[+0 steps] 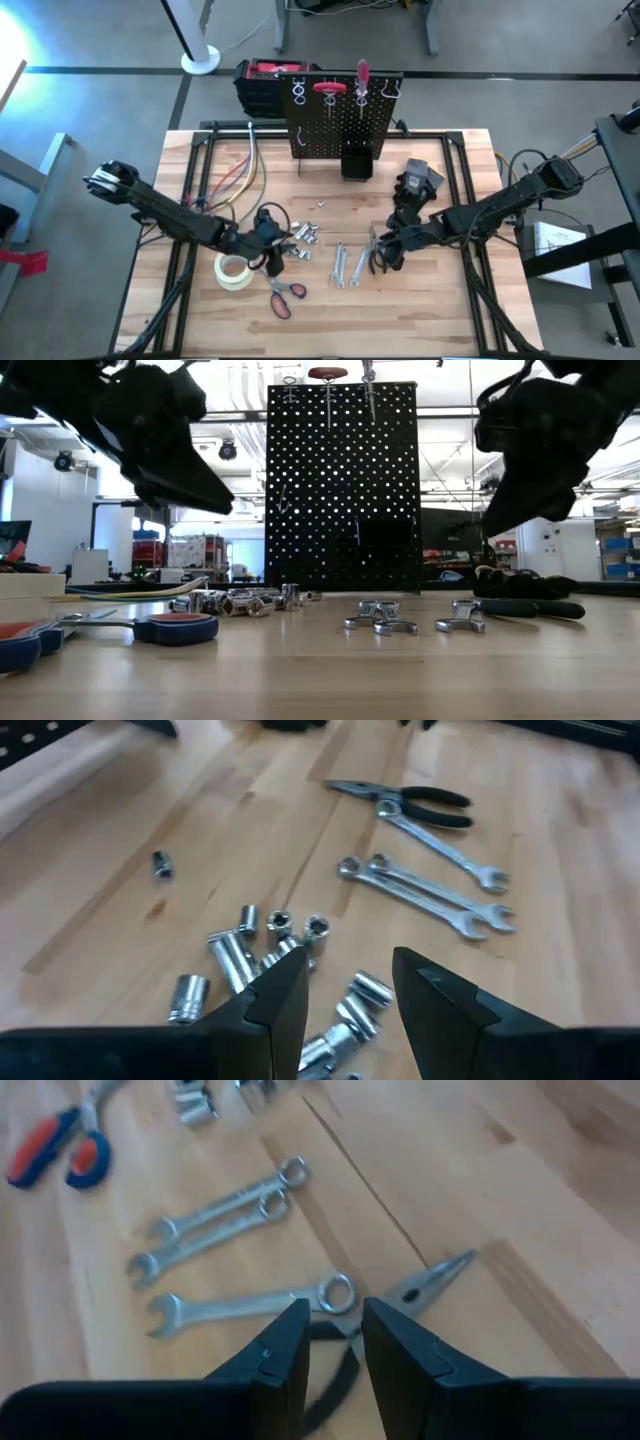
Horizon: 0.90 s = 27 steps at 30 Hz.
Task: Hang tools onto peg board
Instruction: Hang the right wrench on the peg board
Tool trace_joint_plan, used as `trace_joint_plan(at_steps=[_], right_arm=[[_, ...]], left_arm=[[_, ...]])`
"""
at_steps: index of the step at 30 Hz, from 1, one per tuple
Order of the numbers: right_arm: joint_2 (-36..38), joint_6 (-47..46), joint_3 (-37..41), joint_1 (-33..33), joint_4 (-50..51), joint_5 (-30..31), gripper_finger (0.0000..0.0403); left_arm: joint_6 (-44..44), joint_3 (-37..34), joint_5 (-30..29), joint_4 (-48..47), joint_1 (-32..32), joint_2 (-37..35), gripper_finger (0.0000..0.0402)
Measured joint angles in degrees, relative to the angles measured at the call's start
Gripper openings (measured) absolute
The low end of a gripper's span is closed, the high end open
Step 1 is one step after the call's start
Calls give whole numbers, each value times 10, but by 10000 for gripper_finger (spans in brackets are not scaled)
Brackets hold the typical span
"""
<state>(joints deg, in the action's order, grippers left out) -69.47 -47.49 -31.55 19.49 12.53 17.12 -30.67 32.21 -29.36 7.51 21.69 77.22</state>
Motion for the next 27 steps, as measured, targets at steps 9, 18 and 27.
trace_joint_plan(at_steps=[9,18,27], right_arm=[[-129,-81,-11,-5,-12,-13,90],[-187,-5,-71,-5,5,-14,95],[-183,153,-156,-11,55,6,83]], left_arm=[[-60,0,-37,20,-2,50,137],[-63,4,-31,49,-2,77,137],[-49,26,-31,49,-2,79,137]])
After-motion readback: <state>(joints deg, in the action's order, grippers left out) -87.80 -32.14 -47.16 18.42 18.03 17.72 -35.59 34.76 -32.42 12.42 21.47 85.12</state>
